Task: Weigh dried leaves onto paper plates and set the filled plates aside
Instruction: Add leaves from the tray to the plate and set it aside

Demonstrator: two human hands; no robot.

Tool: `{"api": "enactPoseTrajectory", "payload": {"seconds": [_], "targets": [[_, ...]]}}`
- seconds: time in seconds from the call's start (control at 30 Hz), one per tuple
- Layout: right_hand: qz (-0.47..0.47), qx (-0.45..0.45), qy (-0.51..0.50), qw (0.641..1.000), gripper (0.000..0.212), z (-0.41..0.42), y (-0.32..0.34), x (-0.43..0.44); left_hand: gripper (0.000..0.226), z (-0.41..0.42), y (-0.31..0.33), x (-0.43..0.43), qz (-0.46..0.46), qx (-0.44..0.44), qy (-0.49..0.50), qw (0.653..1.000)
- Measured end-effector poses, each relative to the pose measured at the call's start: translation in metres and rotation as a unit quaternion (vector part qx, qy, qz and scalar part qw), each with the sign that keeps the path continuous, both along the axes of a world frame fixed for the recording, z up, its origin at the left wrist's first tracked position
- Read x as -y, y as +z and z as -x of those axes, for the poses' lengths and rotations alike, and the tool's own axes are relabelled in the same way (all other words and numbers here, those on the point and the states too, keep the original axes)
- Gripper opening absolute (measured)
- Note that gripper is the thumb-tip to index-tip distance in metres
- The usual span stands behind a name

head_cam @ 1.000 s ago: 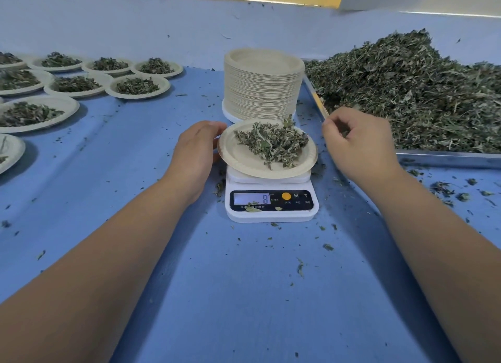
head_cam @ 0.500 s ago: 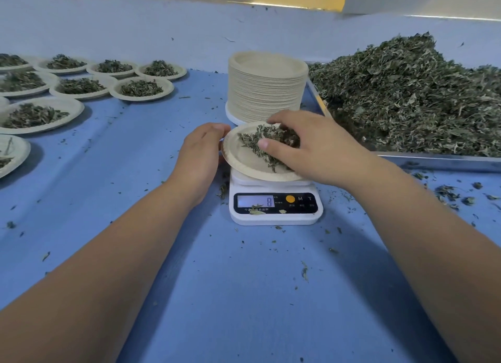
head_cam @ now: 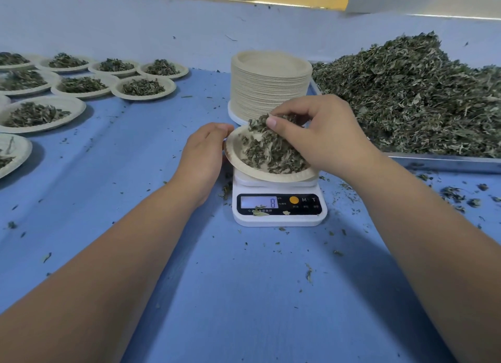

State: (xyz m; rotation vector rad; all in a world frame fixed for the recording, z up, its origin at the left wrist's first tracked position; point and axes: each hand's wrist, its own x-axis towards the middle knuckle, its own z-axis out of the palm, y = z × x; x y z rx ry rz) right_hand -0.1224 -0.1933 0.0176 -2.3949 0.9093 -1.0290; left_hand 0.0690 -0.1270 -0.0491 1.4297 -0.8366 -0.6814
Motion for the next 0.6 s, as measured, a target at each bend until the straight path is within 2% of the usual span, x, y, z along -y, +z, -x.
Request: {"api": "enactPoseTrajectory", "payload": {"seconds": [0.27,0.5,0.6], "targets": [[0.0,0.085,-0.023,0.996,0.018,0.0047,0.0007,0.0006,0.034,0.0013,0.0002,-0.001,0.006,-0.004,0.006,1.0],[-0.01,0.129,-0.029,0.991,0.014,0.0053,-0.0027,-0.0016,0.031,0.0026,0.0011,-0.0018,0.004,-0.012,0.008,1.0],[-0.021,0.12,-0.022,0.992,0.014,0.0058,-0.0054,-0.0013,0.032,0.0027,0.0017,-0.0025,0.002,-0.013,0.013,1.0]]}}
